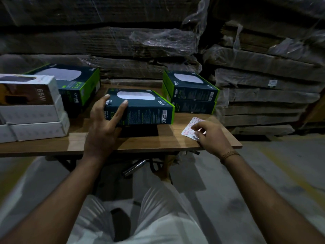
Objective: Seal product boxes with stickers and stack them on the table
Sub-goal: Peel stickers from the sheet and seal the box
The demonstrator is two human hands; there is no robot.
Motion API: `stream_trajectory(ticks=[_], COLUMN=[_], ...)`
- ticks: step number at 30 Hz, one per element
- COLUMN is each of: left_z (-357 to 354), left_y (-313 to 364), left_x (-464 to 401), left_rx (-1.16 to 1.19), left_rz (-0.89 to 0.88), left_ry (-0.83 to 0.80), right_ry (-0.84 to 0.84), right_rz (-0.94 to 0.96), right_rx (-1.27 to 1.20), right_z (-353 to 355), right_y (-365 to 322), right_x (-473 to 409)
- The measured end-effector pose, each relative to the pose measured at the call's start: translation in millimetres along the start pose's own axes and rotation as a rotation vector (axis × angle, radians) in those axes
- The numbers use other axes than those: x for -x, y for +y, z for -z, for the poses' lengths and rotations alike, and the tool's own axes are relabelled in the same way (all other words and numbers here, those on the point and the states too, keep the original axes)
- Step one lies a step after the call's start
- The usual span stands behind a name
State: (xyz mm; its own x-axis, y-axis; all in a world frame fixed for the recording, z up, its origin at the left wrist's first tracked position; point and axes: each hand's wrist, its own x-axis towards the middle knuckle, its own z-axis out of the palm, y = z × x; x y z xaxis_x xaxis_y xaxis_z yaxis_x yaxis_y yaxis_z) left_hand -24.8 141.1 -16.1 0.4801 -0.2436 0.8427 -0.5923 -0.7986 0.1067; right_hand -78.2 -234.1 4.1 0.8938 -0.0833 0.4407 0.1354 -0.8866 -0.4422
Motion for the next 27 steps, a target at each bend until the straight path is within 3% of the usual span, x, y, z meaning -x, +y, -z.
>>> stream_trajectory(ticks=[11, 20, 27], left_z=[0, 3, -1], left_y=[1, 4, 1], left_x=[2, 1, 3], left_rx=[-0.039, -0.023, -0.034], left_rz=[0.027, 0.038, 0.043], left_ry=[-0.009, -0.021, -0.015], right_ry=[-0.162, -0.167, -0.262], right_rz=[0.07, 0.07, 0.078], right_rx=[0.188, 0.172, 0.225], right_z=[-26, -21, -18], right_y=[7, 5, 1], right_x=[-28, -35, -50])
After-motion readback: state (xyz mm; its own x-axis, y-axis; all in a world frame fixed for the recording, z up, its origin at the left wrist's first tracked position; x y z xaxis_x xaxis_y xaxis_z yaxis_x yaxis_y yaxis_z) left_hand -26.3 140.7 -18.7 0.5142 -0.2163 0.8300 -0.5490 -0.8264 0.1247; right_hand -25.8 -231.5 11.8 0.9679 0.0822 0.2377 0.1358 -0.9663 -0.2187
